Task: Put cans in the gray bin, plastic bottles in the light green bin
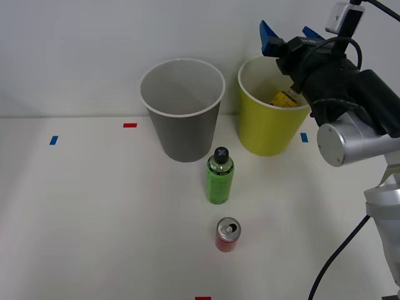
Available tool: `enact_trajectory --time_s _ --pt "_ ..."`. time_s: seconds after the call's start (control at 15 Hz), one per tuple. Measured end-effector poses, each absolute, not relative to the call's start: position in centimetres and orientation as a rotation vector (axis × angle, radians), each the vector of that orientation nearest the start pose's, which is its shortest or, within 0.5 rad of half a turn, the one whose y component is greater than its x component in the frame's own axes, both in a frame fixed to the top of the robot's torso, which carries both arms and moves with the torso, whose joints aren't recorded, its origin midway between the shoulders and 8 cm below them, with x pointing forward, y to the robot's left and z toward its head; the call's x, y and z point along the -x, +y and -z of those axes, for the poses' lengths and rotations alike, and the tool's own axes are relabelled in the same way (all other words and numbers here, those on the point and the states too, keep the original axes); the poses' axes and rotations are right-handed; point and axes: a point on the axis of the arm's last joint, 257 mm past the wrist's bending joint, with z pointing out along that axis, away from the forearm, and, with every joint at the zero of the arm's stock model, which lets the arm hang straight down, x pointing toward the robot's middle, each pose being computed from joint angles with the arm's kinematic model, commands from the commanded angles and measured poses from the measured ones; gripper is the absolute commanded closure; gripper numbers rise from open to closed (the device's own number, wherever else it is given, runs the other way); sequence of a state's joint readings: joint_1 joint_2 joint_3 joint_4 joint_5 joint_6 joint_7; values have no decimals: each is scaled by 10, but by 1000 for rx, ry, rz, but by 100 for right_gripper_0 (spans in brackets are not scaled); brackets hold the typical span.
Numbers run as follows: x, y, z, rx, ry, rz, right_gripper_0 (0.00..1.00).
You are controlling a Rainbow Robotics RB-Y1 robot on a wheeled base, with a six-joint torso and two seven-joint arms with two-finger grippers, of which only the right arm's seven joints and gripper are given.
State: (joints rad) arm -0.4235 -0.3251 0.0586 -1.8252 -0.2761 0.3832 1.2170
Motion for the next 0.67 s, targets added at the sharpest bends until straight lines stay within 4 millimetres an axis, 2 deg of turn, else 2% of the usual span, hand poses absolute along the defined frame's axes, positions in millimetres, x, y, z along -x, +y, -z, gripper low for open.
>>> enact_trajectory --time_s 0.2,0.33,0.6,0.67 --pt "-600 -171 -33 33 1345 -410 0" --pt "-590 -178 -27 41 1324 -405 0" --pt "-548 -181 -17 52 1316 -424 0" --pt "-538 -183 -9 45 1327 -427 0"
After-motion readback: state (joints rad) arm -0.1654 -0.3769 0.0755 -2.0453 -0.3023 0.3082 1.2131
